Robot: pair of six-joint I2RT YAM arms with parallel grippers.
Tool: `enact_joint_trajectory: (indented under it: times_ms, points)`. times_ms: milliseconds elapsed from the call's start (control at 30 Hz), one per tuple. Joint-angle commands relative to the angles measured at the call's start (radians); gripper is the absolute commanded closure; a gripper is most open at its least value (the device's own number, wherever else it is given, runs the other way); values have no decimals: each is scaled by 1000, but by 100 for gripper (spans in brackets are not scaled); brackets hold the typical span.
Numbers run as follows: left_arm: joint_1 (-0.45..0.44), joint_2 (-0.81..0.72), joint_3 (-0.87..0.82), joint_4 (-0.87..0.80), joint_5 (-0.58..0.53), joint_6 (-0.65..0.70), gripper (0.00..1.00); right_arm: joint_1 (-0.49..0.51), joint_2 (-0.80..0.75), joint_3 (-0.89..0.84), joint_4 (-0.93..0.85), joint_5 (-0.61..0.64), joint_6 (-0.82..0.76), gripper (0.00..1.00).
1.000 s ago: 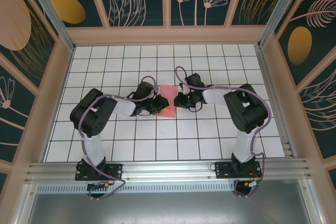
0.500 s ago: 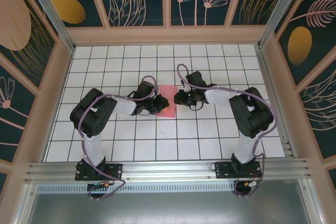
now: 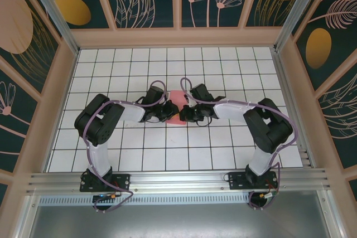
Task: Fold a paper plane with a square sheet of paper (pick it up from the middle)
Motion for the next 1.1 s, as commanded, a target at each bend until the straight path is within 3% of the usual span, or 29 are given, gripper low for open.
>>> enact_joint_trajectory:
  times_ms: [0, 1067]
  points:
    - [1, 41, -9, -87, -58, -5, 87, 1, 33, -10, 14, 4, 15, 89]
    - [2, 45, -4, -133, -89, -11, 88, -4, 62, -4, -125, 44, -95, 90]
